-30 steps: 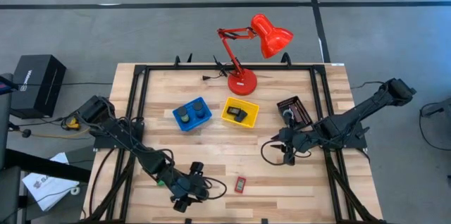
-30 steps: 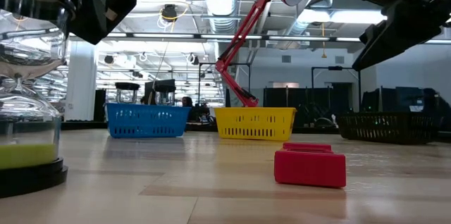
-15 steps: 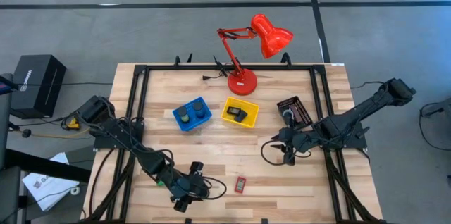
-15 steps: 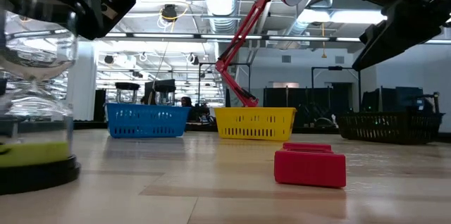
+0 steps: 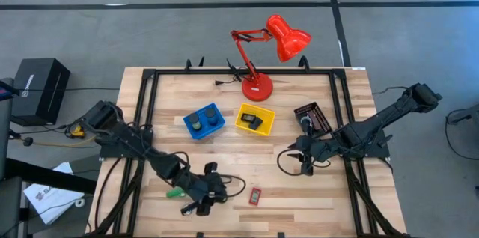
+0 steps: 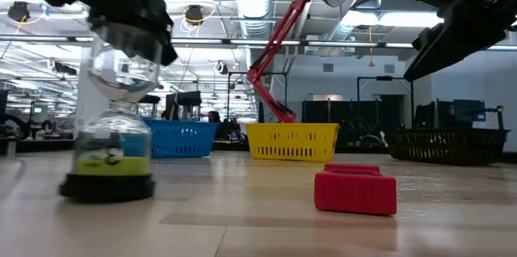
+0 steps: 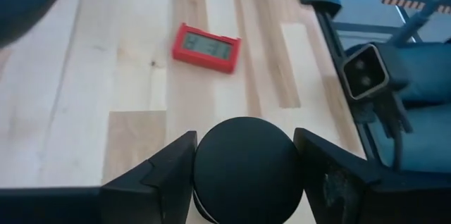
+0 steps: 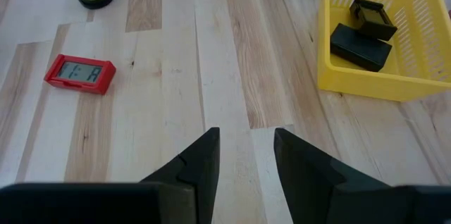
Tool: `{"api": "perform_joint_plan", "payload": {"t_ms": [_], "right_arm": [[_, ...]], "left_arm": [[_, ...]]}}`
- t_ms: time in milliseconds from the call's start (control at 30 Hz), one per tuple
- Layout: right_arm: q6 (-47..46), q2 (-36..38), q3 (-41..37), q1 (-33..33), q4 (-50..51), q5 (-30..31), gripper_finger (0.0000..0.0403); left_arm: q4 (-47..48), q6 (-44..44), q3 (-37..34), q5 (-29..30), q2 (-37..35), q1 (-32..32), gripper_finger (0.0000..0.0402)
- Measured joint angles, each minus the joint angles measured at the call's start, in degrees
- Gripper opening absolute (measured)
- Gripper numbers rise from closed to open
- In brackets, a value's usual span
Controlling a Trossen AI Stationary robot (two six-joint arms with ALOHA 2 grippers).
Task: Pick & Place Office items
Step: Put the yellow hourglass into the blue bin
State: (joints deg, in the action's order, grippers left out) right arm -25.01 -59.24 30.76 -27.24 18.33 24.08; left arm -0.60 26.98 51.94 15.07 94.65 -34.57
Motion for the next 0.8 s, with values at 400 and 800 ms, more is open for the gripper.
{"api": "perform_joint_plan", "payload": {"t_ms": [400,800], "right_arm": [[0.0,0.0,0.0,0.0,0.0,0.0,0.0127],[0.0,0.0,0.0,0.0,0.0,0.0,0.0127]], "left_arm": [[0.8,0.0,0.0,2.5,-5.3,5.8,0.0206],[10.9,-2.9,0.0,11.7,-18.1,11.0,0.0207]]}}
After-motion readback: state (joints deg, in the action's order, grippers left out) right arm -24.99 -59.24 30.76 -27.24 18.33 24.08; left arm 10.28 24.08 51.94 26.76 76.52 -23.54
